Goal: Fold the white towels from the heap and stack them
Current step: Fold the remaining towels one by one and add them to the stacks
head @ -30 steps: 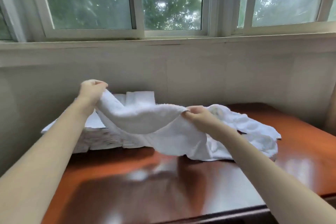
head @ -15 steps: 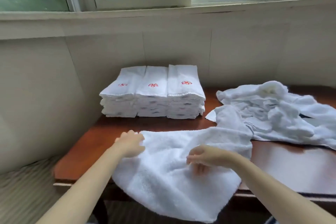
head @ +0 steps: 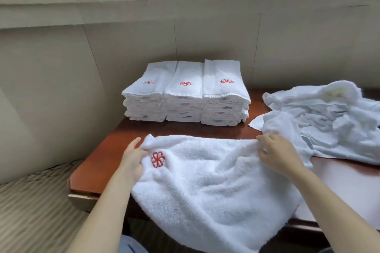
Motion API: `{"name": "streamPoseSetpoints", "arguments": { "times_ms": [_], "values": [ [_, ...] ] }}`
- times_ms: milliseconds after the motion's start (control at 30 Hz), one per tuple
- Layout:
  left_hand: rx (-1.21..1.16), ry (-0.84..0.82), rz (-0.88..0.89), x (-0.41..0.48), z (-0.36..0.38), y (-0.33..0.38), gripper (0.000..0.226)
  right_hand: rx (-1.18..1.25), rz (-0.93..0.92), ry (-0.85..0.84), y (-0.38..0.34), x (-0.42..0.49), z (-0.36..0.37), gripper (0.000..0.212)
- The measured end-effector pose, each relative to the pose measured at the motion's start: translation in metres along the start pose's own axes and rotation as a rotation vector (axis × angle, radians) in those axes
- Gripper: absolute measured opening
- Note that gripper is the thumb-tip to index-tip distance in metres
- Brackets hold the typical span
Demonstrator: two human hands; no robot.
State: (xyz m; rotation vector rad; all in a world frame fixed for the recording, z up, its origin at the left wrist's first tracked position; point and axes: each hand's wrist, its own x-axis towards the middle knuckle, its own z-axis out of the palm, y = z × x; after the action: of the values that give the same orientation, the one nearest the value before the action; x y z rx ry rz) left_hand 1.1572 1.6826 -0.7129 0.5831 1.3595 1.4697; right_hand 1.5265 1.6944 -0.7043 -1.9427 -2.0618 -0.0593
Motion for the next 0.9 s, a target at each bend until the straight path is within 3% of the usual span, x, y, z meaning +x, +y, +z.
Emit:
{"name": "streamPoseSetpoints", "arguments": {
  "times_ms": [200,267,333,400,467,533,600,667,833,900],
  "values": [
    [0.023,-0.050,0.047,0.000,-0.001,0.002,0.064,0.057,0.012,-0.112,-0.003,-0.003,-0.014,0.021],
    [0.128,-0.044,0.144,-0.002,0.002,0.000,0.066,0.064,0.032,-0.265,-0.007,-0.010,-0.026,0.043],
    [0.497,0.032,0.329,-0.004,0.005,-0.005,0.067,0.143,0.084,-0.487,-0.010,-0.018,-0.036,0.051],
    [1.109,0.159,0.539,-0.008,0.015,-0.009,0.074,0.266,0.077,-0.658,-0.012,-0.026,-0.041,0.049],
    [1.371,0.123,0.753,-0.015,0.036,-0.015,0.073,0.403,-0.027,-0.655,-0.016,-0.032,-0.043,0.036],
    [1.407,-0.130,0.849,-0.024,0.061,-0.026,0.063,0.442,-0.126,-0.482,-0.021,-0.032,-0.040,0.015],
    [1.433,-0.423,0.810,-0.031,0.080,-0.040,0.059,0.332,-0.191,-0.361,-0.025,-0.033,-0.034,0.023],
    [1.495,-0.554,0.732,-0.033,0.087,-0.044,0.059,0.197,-0.253,-0.419,-0.024,-0.034,-0.027,0.029],
    [1.617,-0.614,0.469,-0.028,0.081,-0.013,0.046,0.005,-0.173,-0.532,-0.007,-0.036,-0.023,0.028],
    [1.739,-0.559,0.484,-0.026,0.081,-0.002,0.028,-0.078,-0.126,-0.624,0.004,-0.036,-0.029,0.024]
  ]
}}
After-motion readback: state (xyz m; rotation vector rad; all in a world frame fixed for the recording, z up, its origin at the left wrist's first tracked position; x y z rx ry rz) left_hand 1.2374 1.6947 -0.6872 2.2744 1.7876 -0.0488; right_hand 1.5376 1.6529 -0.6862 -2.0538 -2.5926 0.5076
